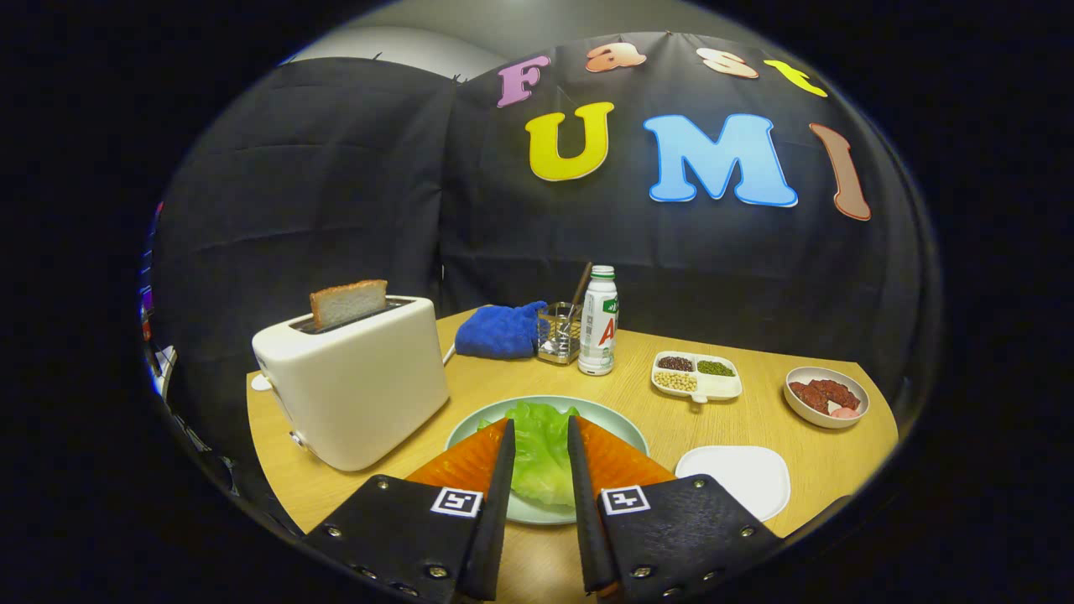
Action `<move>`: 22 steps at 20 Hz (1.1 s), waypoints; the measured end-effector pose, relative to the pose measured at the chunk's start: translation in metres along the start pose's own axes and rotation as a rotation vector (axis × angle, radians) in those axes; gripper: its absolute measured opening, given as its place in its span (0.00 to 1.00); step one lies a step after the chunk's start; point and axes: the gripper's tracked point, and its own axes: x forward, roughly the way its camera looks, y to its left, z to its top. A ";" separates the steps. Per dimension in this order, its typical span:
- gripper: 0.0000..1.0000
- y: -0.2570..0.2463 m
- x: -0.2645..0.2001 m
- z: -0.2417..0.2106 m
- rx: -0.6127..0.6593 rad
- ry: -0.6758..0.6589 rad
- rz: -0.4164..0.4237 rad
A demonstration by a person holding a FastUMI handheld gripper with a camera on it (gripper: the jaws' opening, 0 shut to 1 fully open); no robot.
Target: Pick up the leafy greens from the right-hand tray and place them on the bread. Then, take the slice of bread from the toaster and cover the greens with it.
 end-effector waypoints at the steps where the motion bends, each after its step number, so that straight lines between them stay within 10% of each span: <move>1: 0.37 0.007 -0.002 0.005 0.013 -0.013 -0.004; 22: 0.36 0.175 0.006 0.061 -0.017 -0.115 0.091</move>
